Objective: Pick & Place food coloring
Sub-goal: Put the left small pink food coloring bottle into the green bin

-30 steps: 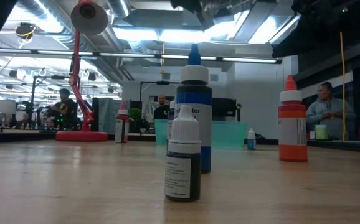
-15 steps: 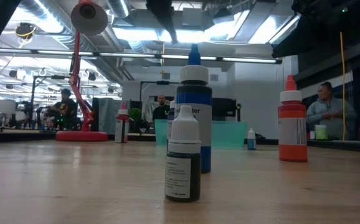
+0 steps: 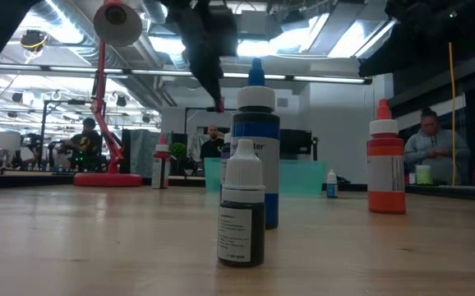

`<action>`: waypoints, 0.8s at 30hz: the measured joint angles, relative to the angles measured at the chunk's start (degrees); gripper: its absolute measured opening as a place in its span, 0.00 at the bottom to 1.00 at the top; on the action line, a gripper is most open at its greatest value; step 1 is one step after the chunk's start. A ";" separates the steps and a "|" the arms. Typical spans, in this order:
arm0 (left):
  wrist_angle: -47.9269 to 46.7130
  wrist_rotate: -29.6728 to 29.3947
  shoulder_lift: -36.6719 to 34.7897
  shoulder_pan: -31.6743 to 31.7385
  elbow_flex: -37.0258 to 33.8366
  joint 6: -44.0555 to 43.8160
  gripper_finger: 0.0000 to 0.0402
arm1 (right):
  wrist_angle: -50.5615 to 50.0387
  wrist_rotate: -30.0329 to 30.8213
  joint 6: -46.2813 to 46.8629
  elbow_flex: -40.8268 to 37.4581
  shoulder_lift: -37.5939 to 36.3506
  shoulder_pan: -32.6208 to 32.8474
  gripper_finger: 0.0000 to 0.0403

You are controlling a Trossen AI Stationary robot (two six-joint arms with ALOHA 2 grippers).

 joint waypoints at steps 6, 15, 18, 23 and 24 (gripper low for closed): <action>6.74 0.33 0.39 -0.14 -6.23 1.93 0.16 | -0.02 0.13 -0.02 0.00 -0.01 0.00 0.44; 13.82 0.55 3.48 0.00 -8.39 3.00 0.16 | -0.01 0.23 -4.61 0.00 0.00 0.00 0.44; 13.91 0.49 5.18 0.00 -8.39 3.77 0.16 | 0.00 0.23 -4.49 0.00 -0.01 0.00 0.44; 13.93 0.32 7.66 0.32 -8.21 4.60 0.16 | 0.00 0.20 -4.30 0.00 0.01 0.01 0.44; 14.06 0.32 8.12 0.38 -7.94 5.01 0.16 | -0.02 0.20 -4.33 0.00 0.01 0.00 0.44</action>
